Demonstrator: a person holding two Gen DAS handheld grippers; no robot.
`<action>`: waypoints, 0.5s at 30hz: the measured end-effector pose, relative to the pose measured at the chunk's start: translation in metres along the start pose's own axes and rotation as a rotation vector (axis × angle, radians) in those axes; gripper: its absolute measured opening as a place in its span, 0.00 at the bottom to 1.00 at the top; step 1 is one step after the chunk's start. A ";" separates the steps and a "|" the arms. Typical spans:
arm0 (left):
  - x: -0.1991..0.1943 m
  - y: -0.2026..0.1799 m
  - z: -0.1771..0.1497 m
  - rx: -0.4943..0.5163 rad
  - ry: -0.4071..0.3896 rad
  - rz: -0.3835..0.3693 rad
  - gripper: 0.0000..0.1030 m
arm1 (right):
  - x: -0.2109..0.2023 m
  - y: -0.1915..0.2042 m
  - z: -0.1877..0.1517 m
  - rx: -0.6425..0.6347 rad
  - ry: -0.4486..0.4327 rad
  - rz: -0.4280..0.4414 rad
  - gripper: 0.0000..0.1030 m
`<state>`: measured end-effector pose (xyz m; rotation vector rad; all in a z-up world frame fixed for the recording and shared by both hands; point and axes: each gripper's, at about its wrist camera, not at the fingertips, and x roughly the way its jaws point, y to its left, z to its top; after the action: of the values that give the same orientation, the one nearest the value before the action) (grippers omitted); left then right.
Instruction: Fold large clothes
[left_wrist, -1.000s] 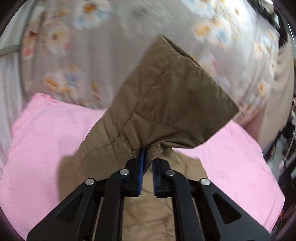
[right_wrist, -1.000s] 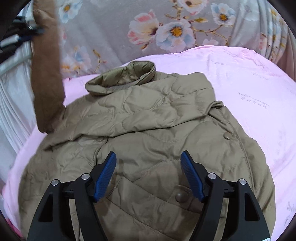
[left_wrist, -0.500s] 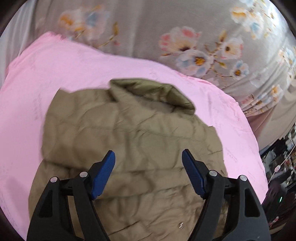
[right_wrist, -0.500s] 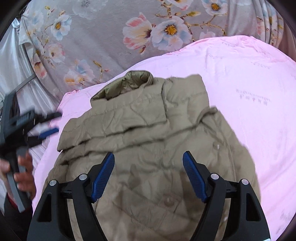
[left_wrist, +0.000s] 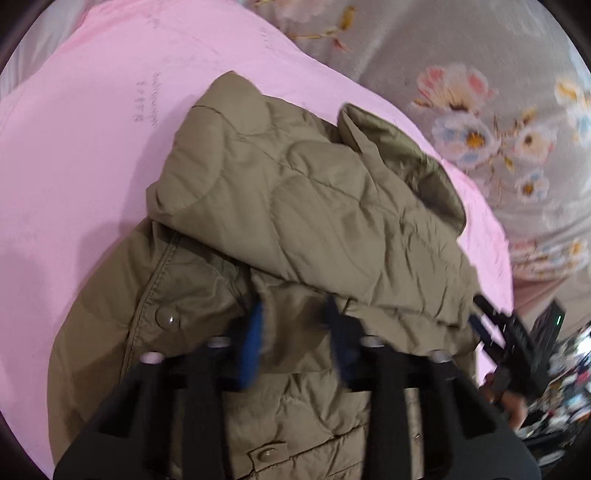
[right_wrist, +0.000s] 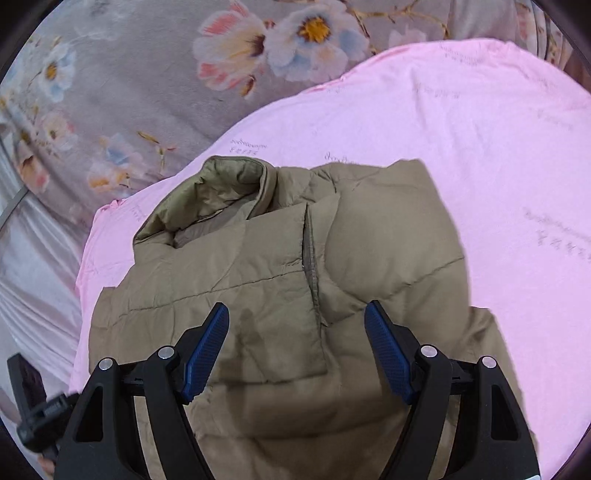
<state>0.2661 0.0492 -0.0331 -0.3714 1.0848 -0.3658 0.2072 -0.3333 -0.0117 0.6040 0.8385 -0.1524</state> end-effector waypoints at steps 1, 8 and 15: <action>-0.002 0.000 -0.003 0.017 0.001 0.006 0.07 | 0.006 0.002 0.000 -0.006 0.014 0.011 0.18; -0.039 0.006 -0.028 0.087 -0.022 0.072 0.02 | -0.063 0.025 -0.013 -0.133 -0.119 0.051 0.02; -0.028 0.000 -0.050 0.176 -0.043 0.192 0.05 | -0.034 0.003 -0.046 -0.234 0.000 -0.190 0.02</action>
<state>0.2092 0.0567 -0.0317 -0.1172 1.0284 -0.2782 0.1556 -0.3085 -0.0095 0.3042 0.8989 -0.2232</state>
